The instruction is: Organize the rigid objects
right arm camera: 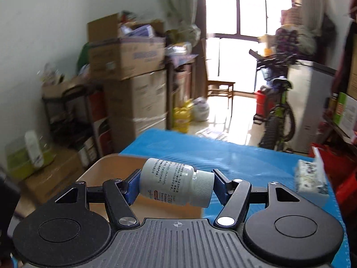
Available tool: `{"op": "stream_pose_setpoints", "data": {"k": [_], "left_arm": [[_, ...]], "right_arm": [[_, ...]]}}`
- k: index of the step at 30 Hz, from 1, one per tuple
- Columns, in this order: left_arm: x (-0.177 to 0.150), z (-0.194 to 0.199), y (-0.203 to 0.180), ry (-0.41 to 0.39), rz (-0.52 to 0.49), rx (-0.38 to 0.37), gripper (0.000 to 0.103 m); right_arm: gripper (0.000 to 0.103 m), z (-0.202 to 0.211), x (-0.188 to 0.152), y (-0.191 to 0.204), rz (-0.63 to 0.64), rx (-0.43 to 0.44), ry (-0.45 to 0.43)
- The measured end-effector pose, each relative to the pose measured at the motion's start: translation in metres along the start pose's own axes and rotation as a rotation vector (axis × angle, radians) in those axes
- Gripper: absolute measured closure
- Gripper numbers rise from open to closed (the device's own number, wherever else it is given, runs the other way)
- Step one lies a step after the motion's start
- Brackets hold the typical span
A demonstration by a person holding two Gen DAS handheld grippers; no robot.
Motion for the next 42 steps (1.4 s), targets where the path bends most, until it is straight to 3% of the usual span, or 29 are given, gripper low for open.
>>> {"op": "stream_pose_setpoints", "data": {"k": [9,14,21,29,31,32,33,39,42], "left_arm": [[0.0,0.0,-0.001,-0.002,0.0,0.001,0.093],[0.001,0.0,-0.002,-0.003,0.0,0.001,0.093],[0.002,0.0,-0.002,-0.006,0.001,0.002,0.093],[0.007,0.013,-0.003,-0.048,0.014,0.016,0.091],[0.007,0.02,-0.003,-0.069,0.021,0.017,0.08],[0.007,0.024,-0.003,-0.084,0.024,0.02,0.063],[0.007,0.029,-0.004,-0.103,0.027,0.026,0.053],[0.004,0.054,-0.016,-0.165,0.026,0.026,0.036],[0.0,0.064,-0.023,-0.183,0.016,0.039,0.035]], "right_arm": [[0.035,-0.023,-0.024,0.039,0.118,0.119,0.175],[0.034,-0.03,-0.033,0.044,0.132,0.136,0.234],[0.027,-0.029,-0.035,0.039,0.089,0.135,0.261],[0.01,-0.005,-0.028,0.026,0.002,0.117,0.214],[0.008,0.006,-0.026,0.023,-0.012,0.105,0.188],[0.007,0.012,-0.024,0.022,-0.018,0.098,0.175],[0.007,0.018,-0.023,0.02,-0.025,0.089,0.161],[0.003,0.049,-0.016,0.007,-0.097,0.057,0.113],[0.003,0.06,-0.016,-0.001,-0.127,0.047,0.11]]}}
Point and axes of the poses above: each gripper's, at about its wrist camera, not at the fingertips, and z roughly against the way its jaws point, y to its left, x to its top, the point moved 5 cm from there along -z, roughly the way its jaws point, and after that the axes turned 5 degrees about z, right-handed, at the moved point
